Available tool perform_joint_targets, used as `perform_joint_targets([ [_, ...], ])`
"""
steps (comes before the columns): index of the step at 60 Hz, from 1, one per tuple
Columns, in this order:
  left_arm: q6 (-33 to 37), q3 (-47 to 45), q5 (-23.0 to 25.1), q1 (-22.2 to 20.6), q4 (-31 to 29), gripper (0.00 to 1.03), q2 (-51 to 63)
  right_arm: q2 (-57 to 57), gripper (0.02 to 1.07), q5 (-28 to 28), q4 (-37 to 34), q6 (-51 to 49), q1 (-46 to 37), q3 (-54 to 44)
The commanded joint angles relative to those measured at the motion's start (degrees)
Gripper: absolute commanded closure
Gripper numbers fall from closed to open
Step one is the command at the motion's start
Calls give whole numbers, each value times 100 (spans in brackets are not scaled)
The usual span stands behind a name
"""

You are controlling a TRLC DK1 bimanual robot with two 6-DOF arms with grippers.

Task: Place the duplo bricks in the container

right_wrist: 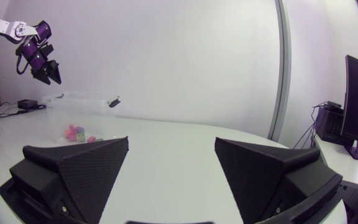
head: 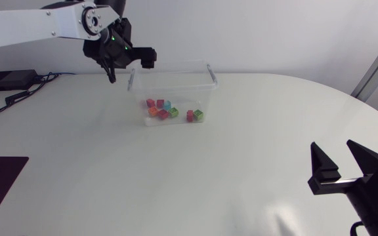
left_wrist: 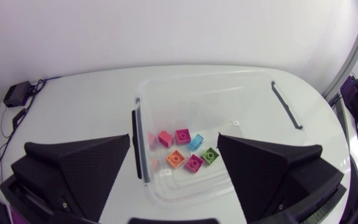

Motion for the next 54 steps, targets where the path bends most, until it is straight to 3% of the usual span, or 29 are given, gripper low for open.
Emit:
perform_joint_targets([
  [1,159,-211,-100,-39,-48,3,-508,-27,7,-30,-60,-66,-54,-165],
  [22,722,-1688,-117,366,-48,3,-2327,-27,7,-30,-60,-66,-54,-165],
  [28,862,-2910,-117,410,752,4,-3364,-27,7,-30,-60,-66,-54,-165],
  [42,1012,-4659,-117,295,919,4,-5052,-27,7,-30,-60,-66,-54,-165],
  [54,1170,-6478,-109,480,1806,4,-6810,-27,7,-30,-52,-66,-54,-165],
])
